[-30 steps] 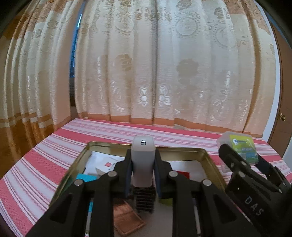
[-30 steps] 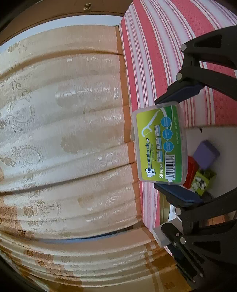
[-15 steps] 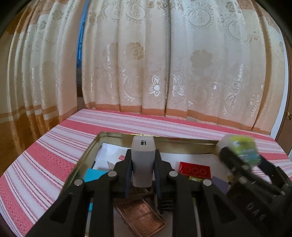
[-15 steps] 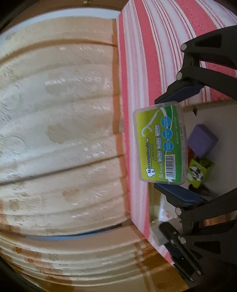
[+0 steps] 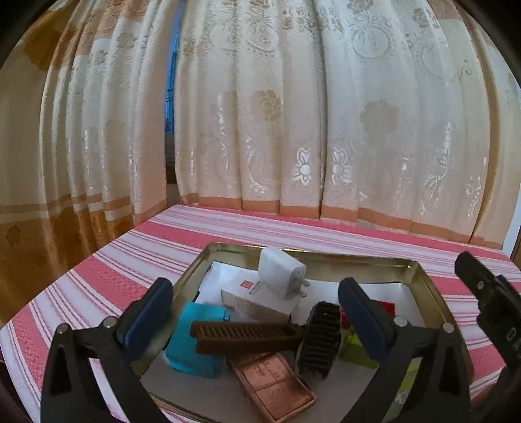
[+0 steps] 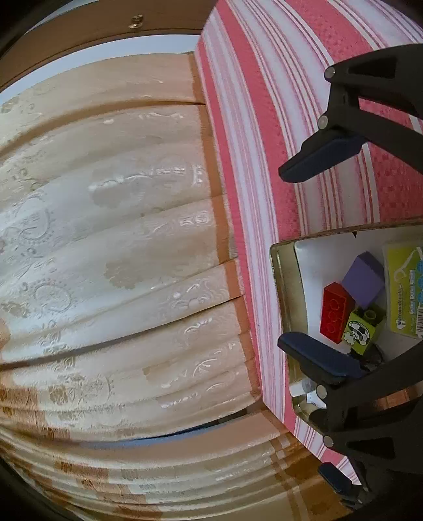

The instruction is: Organize rigid objects

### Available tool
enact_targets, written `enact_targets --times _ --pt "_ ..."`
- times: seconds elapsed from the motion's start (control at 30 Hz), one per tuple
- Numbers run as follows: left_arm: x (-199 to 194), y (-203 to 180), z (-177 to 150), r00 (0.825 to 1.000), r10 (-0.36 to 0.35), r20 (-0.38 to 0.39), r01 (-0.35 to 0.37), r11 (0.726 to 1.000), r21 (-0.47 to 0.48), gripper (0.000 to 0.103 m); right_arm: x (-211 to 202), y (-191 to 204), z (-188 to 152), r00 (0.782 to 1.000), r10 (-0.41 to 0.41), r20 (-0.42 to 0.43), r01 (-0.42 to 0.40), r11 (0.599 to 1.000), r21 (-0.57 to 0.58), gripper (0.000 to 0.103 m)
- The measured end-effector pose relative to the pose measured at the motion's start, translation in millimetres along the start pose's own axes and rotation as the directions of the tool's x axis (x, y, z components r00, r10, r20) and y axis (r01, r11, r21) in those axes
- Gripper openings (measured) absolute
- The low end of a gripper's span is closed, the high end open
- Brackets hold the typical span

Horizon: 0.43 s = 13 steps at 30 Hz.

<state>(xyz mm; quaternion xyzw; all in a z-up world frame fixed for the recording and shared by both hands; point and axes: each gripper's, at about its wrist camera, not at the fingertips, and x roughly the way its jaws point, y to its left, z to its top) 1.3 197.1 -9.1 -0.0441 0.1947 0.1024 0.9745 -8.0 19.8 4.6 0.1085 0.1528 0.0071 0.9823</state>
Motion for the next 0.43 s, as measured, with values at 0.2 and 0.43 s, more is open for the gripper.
enact_targets --times 0.2,0.43 --pt "-2.5 5.4 -0.8 1.0 0.009 0.007 -0.008 1.0 -0.025 0.103 -5.6 8.8 -2.4 1.0 -0.001 0.029 0.002 0.999 -0.047 0.095" --pt "-4.9 -1.8 -4.7 0.999 0.045 0.012 -0.045 0.999 0.026 0.103 -6.9 10.8 -2.2 0.999 -0.007 0.046 0.01 0.998 -0.065 0.095"
